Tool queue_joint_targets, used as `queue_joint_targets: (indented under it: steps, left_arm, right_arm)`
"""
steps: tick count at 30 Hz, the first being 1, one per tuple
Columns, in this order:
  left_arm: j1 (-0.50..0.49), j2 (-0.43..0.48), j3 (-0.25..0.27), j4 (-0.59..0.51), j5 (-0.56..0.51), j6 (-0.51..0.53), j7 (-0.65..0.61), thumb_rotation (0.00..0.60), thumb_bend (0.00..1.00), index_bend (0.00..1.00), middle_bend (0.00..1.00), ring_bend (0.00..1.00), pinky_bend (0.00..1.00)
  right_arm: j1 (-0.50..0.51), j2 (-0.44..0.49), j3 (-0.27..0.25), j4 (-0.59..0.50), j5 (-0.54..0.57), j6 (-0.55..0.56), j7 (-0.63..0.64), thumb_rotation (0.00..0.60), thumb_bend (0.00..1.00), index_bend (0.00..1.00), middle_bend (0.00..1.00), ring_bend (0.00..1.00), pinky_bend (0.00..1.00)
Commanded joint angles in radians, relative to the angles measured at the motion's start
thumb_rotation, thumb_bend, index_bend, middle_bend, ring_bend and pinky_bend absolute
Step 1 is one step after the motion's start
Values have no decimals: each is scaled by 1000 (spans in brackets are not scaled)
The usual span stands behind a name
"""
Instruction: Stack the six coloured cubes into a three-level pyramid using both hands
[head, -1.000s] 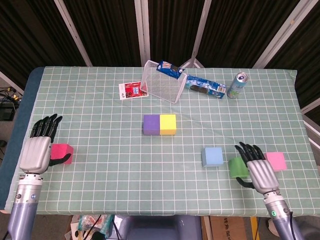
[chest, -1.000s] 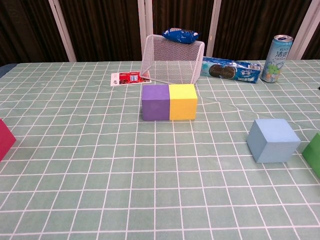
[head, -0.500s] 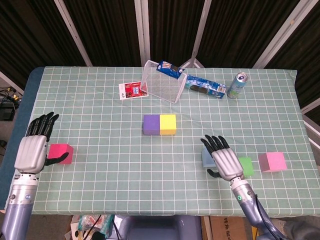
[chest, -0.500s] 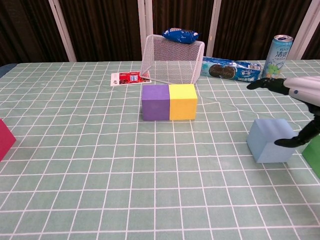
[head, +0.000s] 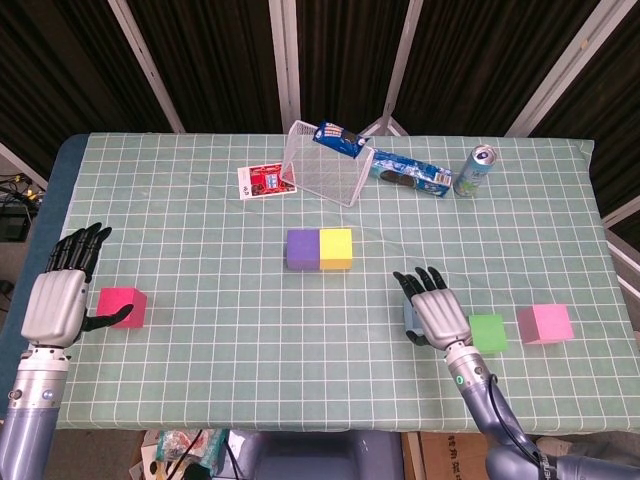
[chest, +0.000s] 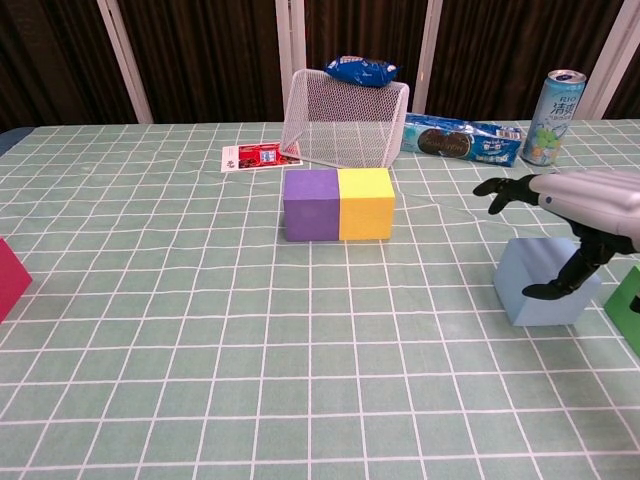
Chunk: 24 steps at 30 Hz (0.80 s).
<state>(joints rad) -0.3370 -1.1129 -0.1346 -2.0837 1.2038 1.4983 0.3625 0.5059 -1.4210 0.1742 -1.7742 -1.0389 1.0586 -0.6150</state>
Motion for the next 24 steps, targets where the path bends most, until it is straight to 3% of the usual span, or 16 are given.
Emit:
queue_joint_targets:
  steps: [1, 15, 24]
  left_arm:
    - [1, 0, -2, 0, -2, -4, -1, 600, 143, 0, 21, 0, 52]
    - [3, -8, -13, 0, -5, -25, 6, 600, 143, 0, 22, 0, 52]
    - [6, -17, -18, 3, -3, -31, 11, 600, 143, 0, 23, 0, 52]
  right_arm:
    - [9, -4, -6, 9, 14, 9, -13, 600, 241, 0, 198, 40, 0]
    - [18, 15, -34, 39, 74, 12, -2, 600, 244, 0, 297, 136, 0]
    - [24, 9, -43, 59, 53, 22, 36, 600, 312, 0, 370, 239, 0]
